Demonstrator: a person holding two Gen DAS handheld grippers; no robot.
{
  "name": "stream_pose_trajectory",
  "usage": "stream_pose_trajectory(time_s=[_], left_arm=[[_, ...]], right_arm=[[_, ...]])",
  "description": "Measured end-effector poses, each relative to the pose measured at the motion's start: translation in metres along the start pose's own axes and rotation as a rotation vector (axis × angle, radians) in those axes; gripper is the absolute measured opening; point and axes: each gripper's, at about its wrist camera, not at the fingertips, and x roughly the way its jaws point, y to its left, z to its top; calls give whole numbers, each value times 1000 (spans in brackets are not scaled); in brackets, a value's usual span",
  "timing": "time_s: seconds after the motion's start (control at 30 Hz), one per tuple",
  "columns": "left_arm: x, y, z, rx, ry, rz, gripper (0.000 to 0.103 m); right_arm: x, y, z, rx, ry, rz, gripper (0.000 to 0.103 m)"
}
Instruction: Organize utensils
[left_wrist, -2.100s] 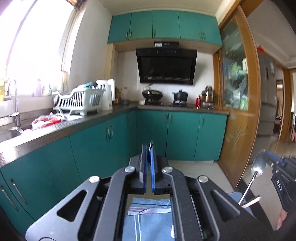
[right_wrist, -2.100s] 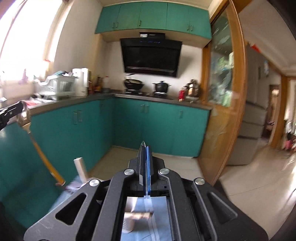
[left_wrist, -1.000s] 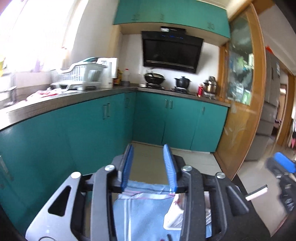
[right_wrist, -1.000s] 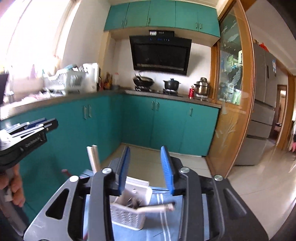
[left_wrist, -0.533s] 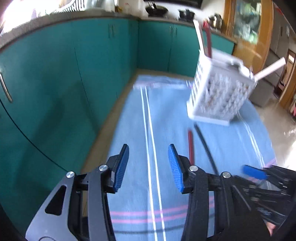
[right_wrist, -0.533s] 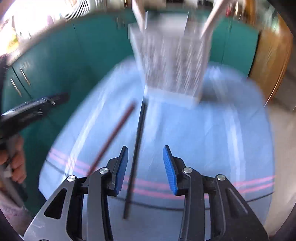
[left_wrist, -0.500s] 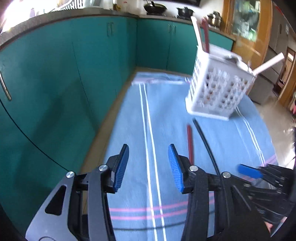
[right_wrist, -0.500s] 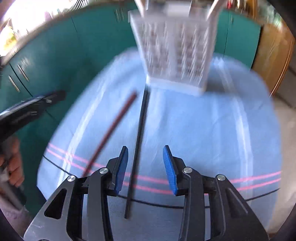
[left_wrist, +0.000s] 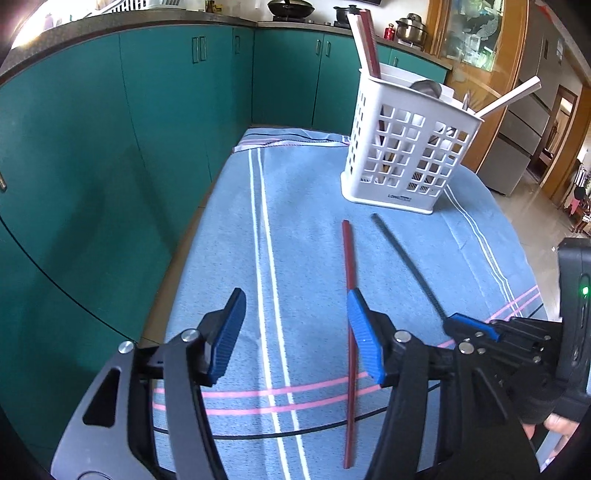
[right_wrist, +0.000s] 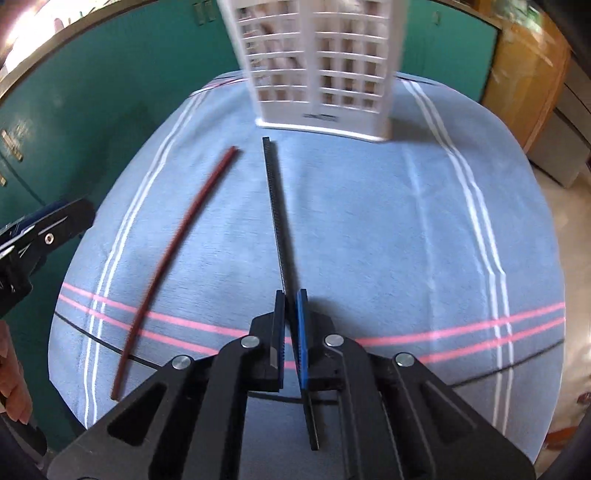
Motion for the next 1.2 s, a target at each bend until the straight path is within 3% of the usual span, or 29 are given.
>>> stream_pose_trajectory(time_s=[0.2, 0.47, 0.83, 1.2], left_arm=[[4, -8, -2, 16, 15, -14, 60], [10, -15, -6, 22, 39, -25, 61], [19, -35, -16, 84, 82, -60, 67], [33, -47, -24, 129, 139, -44, 69]], right_arm=[[-16, -45, -16, 110, 14, -49, 6], [-34, -30, -42, 51, 48, 47, 6], [-40, -39, -28, 103, -8, 14, 35], [-27, -48, -30, 120, 19, -16, 37]])
